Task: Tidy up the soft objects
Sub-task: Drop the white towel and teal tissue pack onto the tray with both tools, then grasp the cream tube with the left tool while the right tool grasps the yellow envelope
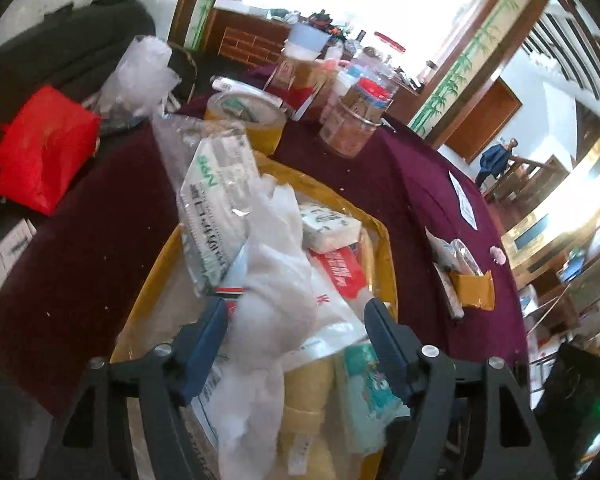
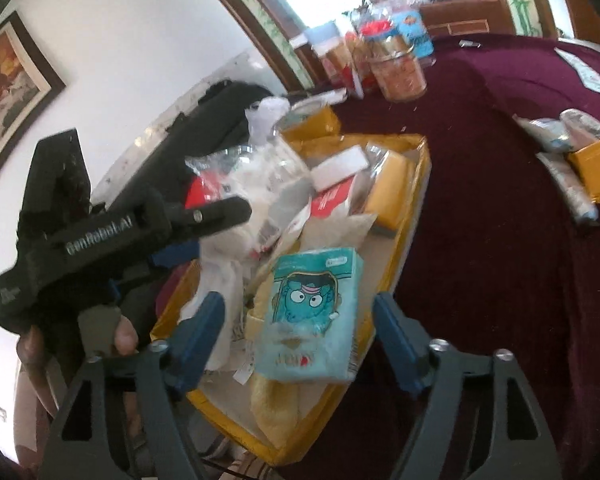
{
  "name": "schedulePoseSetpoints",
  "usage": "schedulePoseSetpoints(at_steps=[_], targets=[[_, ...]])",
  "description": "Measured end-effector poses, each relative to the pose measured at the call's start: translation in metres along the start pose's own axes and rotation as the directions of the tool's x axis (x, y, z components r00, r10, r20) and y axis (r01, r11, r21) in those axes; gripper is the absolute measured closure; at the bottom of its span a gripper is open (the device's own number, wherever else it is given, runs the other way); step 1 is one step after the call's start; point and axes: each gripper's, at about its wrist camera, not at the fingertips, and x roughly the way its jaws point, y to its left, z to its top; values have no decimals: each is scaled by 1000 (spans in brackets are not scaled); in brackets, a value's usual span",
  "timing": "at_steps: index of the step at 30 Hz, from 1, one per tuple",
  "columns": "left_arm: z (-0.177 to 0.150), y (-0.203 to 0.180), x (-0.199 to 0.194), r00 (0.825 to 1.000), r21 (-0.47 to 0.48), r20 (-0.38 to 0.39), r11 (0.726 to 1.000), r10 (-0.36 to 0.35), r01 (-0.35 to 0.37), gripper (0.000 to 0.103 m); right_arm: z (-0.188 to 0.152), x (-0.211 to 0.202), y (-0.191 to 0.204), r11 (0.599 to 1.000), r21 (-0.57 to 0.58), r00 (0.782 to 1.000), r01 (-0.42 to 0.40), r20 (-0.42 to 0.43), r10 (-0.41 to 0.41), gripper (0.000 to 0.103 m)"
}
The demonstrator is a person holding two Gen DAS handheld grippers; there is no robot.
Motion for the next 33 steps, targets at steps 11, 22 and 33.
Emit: schedulePoseSetpoints(at_steps=[11, 22, 33], targets=[[-7, -42, -24, 997, 37, 55, 998, -53, 51, 7, 8, -51, -37, 997, 72, 996, 6, 86, -12, 10], [-24, -105, -15, 988, 129, -5, 980, -155, 154, 8, 18, -80, -104, 976, 217, 995, -18, 103, -4, 6], [-48, -157, 25, 966, 216, -148, 946, -211, 240, 8, 38, -122, -192, 933, 355, 985, 64, 128, -117, 4]])
